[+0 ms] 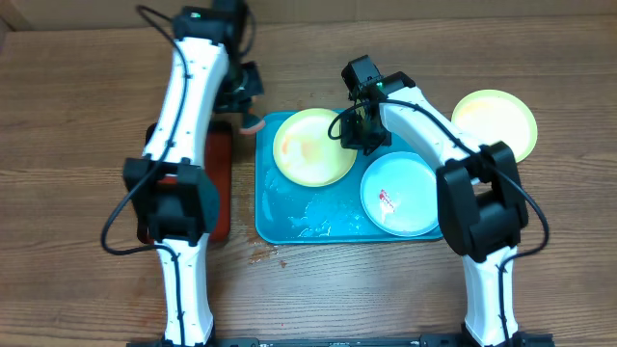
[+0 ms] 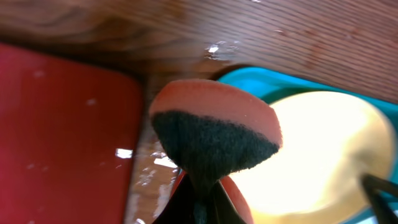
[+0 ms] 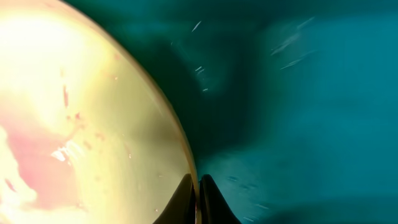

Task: Clean dirty plates on tray and stack at the side
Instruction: 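Move the sponge back over the red water tray with the left gripper, then lift the yellow-green plate with the right gripper and stack it on the yellow plate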

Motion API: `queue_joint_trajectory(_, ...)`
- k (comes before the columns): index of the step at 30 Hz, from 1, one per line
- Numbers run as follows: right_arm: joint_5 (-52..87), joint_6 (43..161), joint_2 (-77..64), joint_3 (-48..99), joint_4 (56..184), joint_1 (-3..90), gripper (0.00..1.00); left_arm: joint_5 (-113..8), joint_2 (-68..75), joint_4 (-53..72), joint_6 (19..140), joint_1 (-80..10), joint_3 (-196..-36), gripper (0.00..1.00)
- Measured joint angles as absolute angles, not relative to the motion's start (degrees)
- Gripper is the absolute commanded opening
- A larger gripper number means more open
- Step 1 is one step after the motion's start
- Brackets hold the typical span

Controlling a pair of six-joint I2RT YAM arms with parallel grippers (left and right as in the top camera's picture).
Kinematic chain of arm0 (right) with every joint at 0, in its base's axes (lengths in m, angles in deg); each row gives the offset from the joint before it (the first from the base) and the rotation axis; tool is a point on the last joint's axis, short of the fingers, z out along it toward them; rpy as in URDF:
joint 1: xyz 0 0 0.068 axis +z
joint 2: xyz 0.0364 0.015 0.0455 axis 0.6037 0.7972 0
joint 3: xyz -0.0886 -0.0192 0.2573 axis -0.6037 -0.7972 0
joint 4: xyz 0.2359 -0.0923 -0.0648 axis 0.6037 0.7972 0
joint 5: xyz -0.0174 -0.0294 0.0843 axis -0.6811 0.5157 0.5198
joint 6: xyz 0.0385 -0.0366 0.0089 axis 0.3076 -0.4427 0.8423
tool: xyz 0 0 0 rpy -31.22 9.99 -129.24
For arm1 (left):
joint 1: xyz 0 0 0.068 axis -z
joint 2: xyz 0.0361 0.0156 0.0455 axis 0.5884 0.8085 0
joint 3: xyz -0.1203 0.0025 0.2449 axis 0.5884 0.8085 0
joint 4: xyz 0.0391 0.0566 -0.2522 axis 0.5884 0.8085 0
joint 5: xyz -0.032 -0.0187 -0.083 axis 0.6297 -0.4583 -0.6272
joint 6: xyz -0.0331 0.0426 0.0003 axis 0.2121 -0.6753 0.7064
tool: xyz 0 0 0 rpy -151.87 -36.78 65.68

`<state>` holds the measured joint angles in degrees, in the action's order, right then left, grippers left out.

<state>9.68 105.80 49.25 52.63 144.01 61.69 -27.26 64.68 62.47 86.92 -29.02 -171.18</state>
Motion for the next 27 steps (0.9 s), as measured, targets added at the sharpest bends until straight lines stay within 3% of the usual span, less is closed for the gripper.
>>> queue_joint_trajectory(8,-23.4,95.1,36.2,52.9,140.2,74.1,0.04,-27.5,63.9,66.1,86.9,-39.6,-170.9,0.04)
queue_joint_trajectory(15,-49.4,74.0,34.9,53.3,130.7,84.2,0.04,-27.5,63.8,65.2,87.0,-39.9,-167.7,0.04)
queue_joint_trajectory(22,-59.9,56.4,34.9,53.3,129.3,87.2,0.04,-27.5,63.8,64.6,87.0,-39.4,-167.5,0.05)
queue_joint_trajectory(27,-59.2,56.2,34.9,53.4,130.8,87.6,0.04,-27.5,63.8,64.6,87.0,-39.4,-167.5,0.04)
